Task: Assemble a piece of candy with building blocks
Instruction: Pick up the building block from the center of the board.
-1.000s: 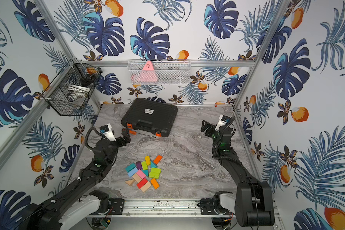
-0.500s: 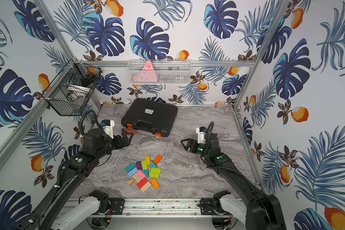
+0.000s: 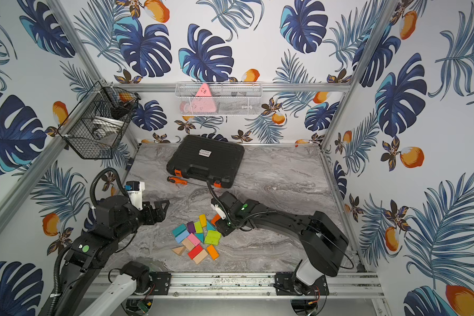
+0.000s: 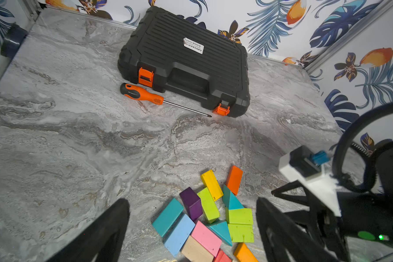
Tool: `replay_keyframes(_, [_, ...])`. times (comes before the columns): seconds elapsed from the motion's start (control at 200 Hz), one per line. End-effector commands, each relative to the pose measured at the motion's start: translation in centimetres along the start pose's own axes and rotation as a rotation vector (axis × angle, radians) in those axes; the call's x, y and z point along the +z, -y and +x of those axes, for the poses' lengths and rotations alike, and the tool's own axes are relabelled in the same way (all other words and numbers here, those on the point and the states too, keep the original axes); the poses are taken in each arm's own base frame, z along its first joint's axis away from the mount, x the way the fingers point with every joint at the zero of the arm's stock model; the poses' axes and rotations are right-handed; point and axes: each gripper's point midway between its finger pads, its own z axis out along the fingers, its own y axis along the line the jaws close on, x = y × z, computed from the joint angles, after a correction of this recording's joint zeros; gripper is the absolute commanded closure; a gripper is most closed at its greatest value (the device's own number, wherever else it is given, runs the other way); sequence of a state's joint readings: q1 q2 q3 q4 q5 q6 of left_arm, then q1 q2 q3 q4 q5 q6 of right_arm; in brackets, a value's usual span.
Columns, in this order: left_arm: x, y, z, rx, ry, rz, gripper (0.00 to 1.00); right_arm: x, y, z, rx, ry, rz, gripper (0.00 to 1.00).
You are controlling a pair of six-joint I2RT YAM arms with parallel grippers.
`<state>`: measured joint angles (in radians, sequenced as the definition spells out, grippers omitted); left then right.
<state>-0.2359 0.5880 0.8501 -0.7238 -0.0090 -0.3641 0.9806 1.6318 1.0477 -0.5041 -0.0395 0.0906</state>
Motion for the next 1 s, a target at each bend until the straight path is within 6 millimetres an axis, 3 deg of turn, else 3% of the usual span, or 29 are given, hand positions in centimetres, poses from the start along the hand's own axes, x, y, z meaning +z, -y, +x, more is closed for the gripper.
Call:
replay_keyframes(0.0, [-0.3,-1.1,-0.1,0.012,0.01,-0.059,0.08,1.0,0.5,1.6,-0.146,-0.073,0.064,0.47])
replay_keyframes(0.26, [-0.2,-0.8,0.0,0.014,0.007,-0.043,0.08,2.8,-0.7,2.5,-0.24,-0.105,0.027,0.45])
replay_keyframes(0.736, [-0.1,-0.9,0.1,0.013,0.001,-0.05,0.08,5.0,-0.8,1.4,-0.281,-0.116,0.031,0.45])
replay_keyframes(0.936, [0.1,-0.9,0.2,0.012,-0.007,-0.05,0.08,6.6,-1.8,2.0,-0.311,-0.16,-0.004,0.46])
replay_keyframes(0.951, [0.1,-0.9,0.2,0.013,-0.008,-0.05,0.08,6.4,-2.2,0.9,-0.314,-0.136,-0.009,0.46])
replay_keyframes(0.991, [0.1,-0.8,0.2,0.014,-0.008,-0.047,0.08,6.6,-2.6,0.9,-0.324,-0.143,-0.019,0.45])
